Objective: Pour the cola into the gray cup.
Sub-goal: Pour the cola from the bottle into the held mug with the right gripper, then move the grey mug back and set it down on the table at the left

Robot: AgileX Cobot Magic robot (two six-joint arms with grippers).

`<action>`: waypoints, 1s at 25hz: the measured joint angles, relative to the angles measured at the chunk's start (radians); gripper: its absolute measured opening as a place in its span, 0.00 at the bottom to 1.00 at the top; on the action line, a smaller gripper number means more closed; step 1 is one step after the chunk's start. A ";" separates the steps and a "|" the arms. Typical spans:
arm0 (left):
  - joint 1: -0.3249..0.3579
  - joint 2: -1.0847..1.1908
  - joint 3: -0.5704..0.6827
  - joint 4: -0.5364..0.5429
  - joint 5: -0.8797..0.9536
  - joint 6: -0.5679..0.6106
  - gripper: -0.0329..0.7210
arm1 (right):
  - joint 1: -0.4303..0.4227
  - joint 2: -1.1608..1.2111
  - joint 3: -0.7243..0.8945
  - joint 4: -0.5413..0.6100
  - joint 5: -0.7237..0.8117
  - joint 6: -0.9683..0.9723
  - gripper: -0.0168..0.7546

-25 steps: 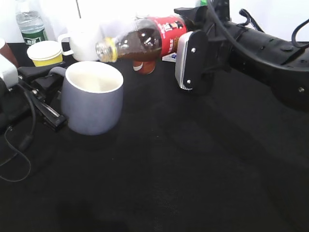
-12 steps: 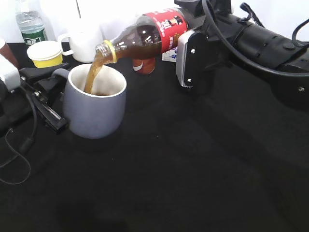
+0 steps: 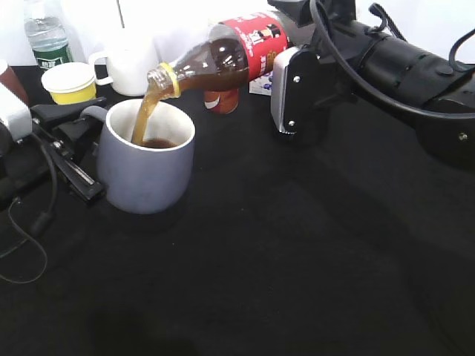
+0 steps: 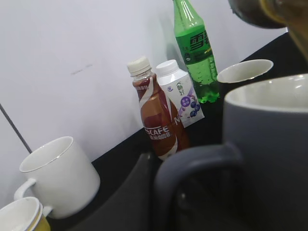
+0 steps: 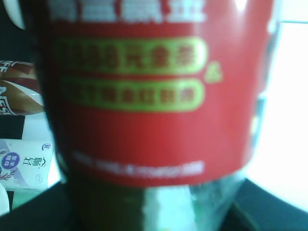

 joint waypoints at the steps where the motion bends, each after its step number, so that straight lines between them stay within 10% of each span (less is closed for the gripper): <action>1: 0.000 0.000 0.000 0.000 0.000 0.000 0.10 | 0.000 0.000 0.000 0.002 0.000 0.000 0.50; 17: 0.000 0.000 0.001 -0.049 0.004 -0.019 0.10 | 0.015 0.000 -0.002 0.030 0.055 0.279 0.50; 25: 0.000 0.000 0.001 -0.105 0.005 -0.050 0.10 | 0.015 -0.047 -0.002 0.046 0.054 1.377 0.50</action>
